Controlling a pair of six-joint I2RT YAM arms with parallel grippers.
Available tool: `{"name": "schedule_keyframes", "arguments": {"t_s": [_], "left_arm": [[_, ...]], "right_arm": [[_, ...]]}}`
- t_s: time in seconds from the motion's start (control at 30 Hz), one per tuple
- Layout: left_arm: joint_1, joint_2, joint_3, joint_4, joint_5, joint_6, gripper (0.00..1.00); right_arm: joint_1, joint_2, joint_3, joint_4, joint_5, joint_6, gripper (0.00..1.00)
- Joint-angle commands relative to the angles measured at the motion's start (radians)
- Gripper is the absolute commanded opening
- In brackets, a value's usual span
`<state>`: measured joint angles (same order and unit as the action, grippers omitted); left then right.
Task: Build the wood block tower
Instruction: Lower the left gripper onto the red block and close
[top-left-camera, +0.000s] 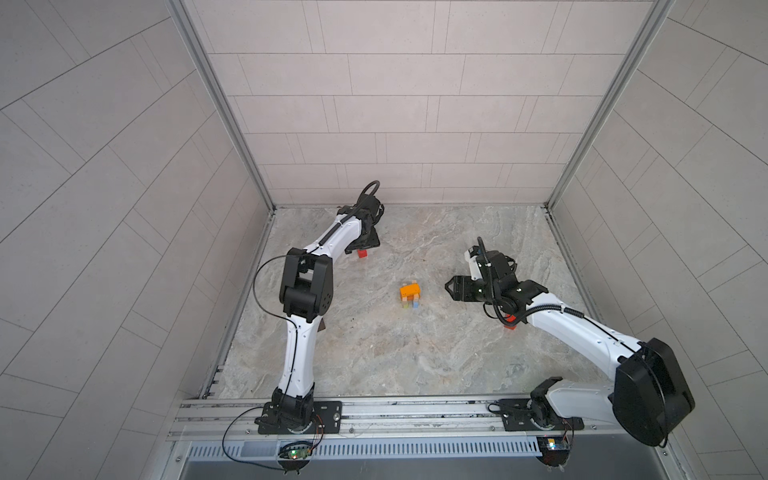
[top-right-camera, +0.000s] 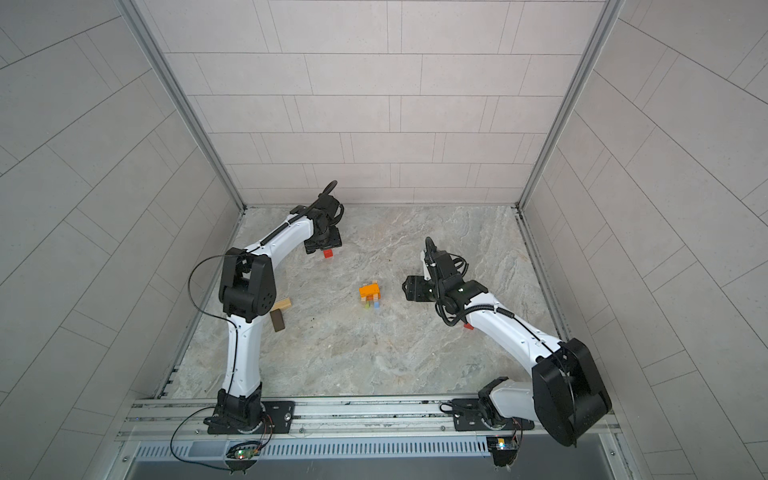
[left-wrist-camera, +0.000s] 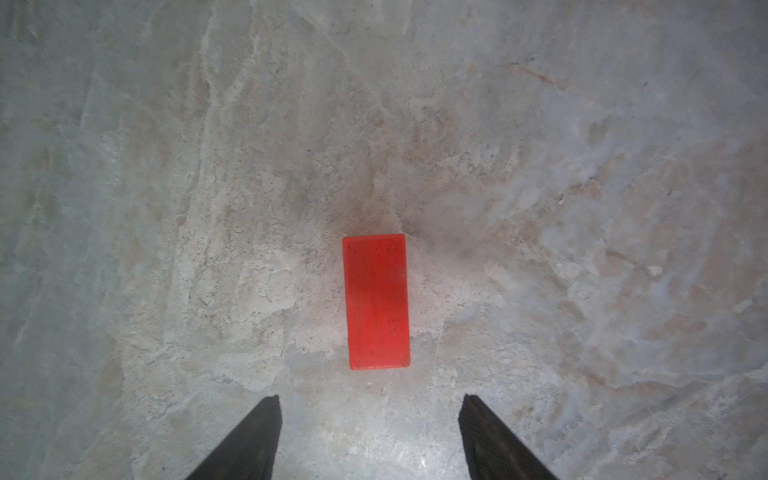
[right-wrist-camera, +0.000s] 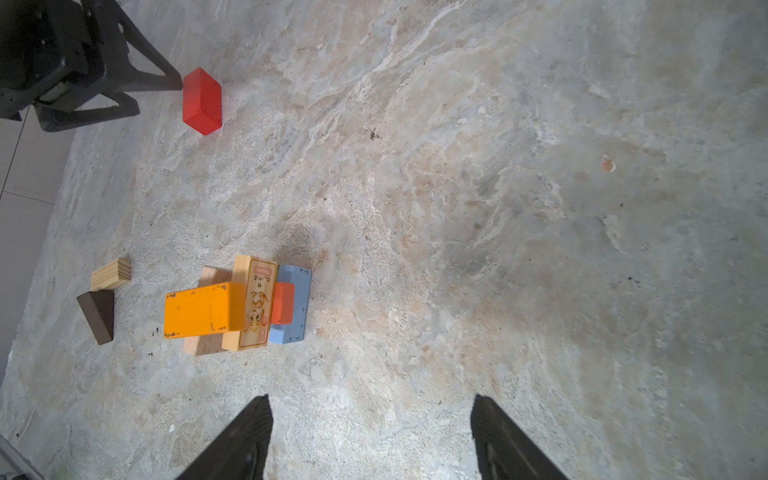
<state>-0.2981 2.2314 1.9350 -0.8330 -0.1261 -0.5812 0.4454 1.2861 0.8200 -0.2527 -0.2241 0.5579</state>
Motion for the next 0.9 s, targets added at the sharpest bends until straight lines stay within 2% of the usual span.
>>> {"name": "schedule_keyframes", "arguments": {"t_s": [0.0, 0.47, 0.77, 0.87], "left_arm": [[0.015, 0.042, 0.057, -0.005, 0.027, 0.019, 0.72], [0.048, 0.110, 0.078, 0.032, 0.046, 0.024, 0.63], [0.057, 0.142, 0.101, 0.041, 0.059, 0.029, 0.46], [0.058, 0.142, 0.104, 0.038, 0.068, 0.029, 0.37]], "right_arm": [[-0.008, 0.023, 0.006, 0.029, -0.033, 0.013, 0.75], [-0.016, 0.066, -0.002, 0.061, -0.072, 0.036, 0.72], [-0.019, 0.078, -0.002, 0.061, -0.078, 0.036, 0.71], [-0.020, 0.080, 0.000, 0.061, -0.077, 0.033, 0.71]]}}
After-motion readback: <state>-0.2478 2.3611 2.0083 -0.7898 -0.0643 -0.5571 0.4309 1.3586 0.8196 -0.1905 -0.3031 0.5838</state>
